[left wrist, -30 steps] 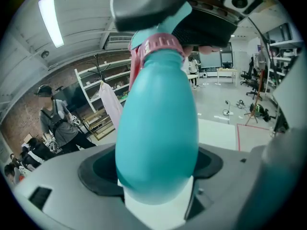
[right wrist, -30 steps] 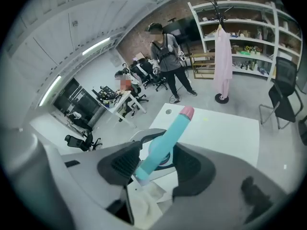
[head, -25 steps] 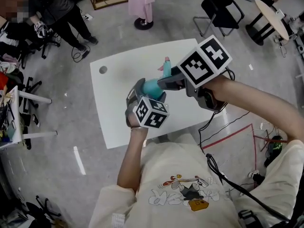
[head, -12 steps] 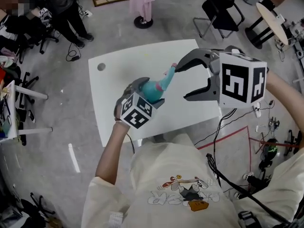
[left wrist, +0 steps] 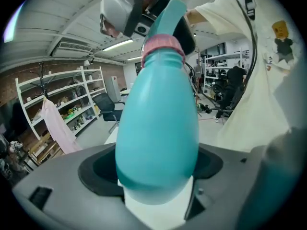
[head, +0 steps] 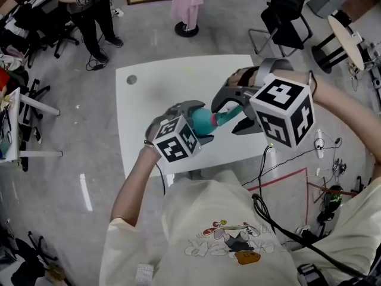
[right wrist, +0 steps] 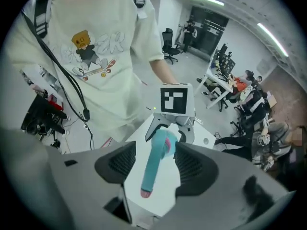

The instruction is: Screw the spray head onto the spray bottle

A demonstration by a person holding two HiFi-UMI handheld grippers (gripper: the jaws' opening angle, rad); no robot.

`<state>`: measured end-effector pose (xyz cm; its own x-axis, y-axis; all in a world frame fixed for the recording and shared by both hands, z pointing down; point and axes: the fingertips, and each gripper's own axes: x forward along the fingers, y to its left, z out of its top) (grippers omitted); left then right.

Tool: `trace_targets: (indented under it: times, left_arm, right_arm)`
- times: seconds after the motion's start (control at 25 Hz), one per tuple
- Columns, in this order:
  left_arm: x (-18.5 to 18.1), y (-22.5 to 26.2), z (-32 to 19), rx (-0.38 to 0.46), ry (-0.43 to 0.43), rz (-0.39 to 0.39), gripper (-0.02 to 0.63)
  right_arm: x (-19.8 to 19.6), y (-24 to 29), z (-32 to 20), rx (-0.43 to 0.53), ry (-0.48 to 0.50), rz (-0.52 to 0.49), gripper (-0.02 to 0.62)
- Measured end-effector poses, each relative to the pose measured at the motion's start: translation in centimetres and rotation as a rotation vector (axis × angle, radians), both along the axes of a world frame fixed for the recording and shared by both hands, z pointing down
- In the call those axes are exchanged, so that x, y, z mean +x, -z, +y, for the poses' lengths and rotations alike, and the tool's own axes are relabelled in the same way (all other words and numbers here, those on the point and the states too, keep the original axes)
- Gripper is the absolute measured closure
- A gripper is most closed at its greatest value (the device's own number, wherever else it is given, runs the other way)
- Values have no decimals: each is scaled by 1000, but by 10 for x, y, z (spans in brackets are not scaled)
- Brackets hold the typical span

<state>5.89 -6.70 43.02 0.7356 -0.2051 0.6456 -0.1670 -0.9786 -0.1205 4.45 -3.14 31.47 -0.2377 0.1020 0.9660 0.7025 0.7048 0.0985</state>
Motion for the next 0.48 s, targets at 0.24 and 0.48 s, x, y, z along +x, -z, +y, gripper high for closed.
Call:
trace_targets:
  times: [0.24,0.48]
  left_arm:
    - [-8,4,0,-4,12,31,198]
    - [2,6,1,-70,20,24,198]
  right_arm:
    - [-20,-11,-7,5,-53,-39,458]
    - [-11,-7,-12,75,10,-11,466]
